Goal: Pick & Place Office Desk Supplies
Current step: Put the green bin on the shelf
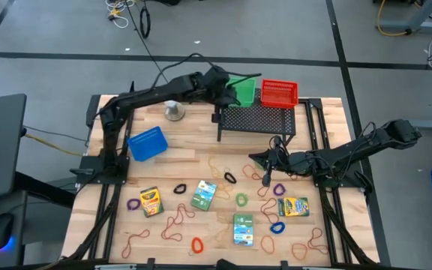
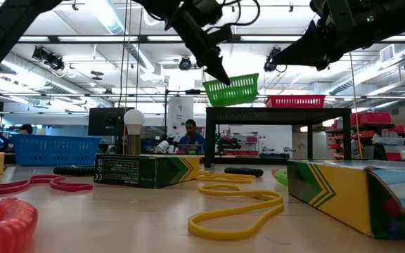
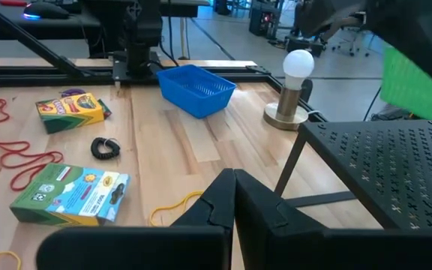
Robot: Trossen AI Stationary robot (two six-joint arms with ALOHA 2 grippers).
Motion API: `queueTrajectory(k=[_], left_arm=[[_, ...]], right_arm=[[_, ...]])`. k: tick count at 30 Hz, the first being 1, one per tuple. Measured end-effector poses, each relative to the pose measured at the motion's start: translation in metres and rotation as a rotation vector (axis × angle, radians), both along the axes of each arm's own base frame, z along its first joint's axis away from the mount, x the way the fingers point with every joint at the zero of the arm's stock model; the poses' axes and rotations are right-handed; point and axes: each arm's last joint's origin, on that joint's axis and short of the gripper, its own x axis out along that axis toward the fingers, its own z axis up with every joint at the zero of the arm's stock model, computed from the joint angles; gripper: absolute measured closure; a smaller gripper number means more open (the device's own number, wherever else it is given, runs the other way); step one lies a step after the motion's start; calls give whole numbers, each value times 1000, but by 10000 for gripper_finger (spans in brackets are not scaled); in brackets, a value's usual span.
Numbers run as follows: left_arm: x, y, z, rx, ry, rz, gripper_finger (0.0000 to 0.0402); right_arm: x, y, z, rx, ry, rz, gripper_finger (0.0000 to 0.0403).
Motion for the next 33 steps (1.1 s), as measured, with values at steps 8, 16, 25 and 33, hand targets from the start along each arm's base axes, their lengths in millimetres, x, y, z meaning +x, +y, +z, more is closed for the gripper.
queueTrajectory(k=[8, 16, 25, 33], left_arm=[[2, 6, -6, -38, -7, 47, 387], [5, 6, -4, -22, -42, 44, 387], [14, 10, -19, -14, -21, 55, 387], [16, 10, -23, -31, -23, 50, 368]], right_arm=[[0, 0, 0, 1, 0, 7, 392], [0, 0, 0, 0, 0, 7, 392], [0, 0, 1, -3, -6, 8, 392], [0, 0, 1, -5, -4, 13, 392]])
